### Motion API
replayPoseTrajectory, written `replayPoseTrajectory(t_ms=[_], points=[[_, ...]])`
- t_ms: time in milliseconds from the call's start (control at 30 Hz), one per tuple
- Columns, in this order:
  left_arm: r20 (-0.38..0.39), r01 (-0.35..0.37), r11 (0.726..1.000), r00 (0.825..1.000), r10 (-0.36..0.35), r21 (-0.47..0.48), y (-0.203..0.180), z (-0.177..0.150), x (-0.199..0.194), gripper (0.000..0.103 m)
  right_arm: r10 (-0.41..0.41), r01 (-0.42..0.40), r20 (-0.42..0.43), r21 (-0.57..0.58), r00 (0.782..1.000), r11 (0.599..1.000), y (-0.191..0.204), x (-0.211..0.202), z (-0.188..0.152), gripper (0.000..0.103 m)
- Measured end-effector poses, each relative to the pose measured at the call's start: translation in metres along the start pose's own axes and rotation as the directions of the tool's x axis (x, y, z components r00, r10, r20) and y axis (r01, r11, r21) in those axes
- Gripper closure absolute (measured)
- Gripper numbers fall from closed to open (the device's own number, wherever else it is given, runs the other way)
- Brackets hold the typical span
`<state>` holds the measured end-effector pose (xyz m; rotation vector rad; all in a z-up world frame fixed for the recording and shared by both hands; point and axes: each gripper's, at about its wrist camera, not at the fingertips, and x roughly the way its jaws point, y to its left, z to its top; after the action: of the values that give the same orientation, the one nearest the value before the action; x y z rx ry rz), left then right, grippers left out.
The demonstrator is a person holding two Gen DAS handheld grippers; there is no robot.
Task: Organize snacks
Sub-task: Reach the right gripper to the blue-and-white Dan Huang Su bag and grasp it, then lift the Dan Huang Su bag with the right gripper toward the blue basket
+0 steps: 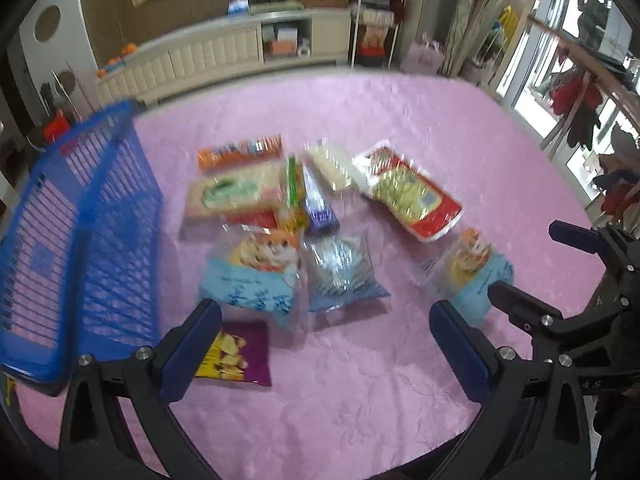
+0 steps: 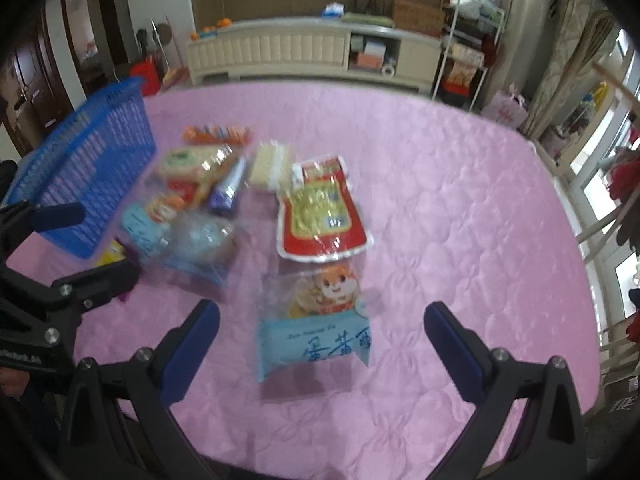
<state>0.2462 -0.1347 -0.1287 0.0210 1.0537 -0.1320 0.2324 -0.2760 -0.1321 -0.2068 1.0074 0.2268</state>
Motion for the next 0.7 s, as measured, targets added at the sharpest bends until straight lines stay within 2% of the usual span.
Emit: replayPoseTrajectory(t_ms=[133, 233, 333, 433, 533, 700], points=[[-0.059, -0.004, 1.0, 0.998, 0.003, -0.005, 0.0, 0.0, 0.027, 0.0, -0.001, 0.0, -0.063, -0.01, 0.998, 1.0, -0.006, 0.029, -0.003, 0.001], [-0.077, -0.02, 1.0, 0.997, 0.02, -0.001, 0.0, -0.002, 0.037, 0.0, 0.034, -0.034, -0.092, 0.009, 0.995, 0.999, -0.011, 0.045, -0.005, 0.007], [-0.092, -0.031, 0.999, 0.995, 0.03, -0.007, 0.003, -0.003, 0.042, 0.0, 0.088, -0.082, -0.099, 0.06, 0.991, 0.995, -0.015, 0.052, -0.004, 0.007], [-0.099, -0.045, 0.999, 0.994, 0.044, -0.001, 0.004, -0.004, 0.043, 0.0, 0.137, -0.132, -0.135, 0.051, 0.981, 0.99, -0.011, 0.061, -0.001, 0.007], [-0.088, -0.062, 0.998, 0.994, 0.062, 0.002, 0.011, -0.004, 0.042, 0.0, 0.155, -0.152, -0.144, 0.034, 0.977, 0.988, -0.006, 0.064, -0.001, 0.027], [-0.07, -0.101, 0.995, 0.992, 0.102, 0.017, 0.021, 0.001, 0.028, 0.0, 0.156, -0.151, -0.137, 0.043, 0.978, 0.988, -0.006, 0.061, -0.004, 0.031]])
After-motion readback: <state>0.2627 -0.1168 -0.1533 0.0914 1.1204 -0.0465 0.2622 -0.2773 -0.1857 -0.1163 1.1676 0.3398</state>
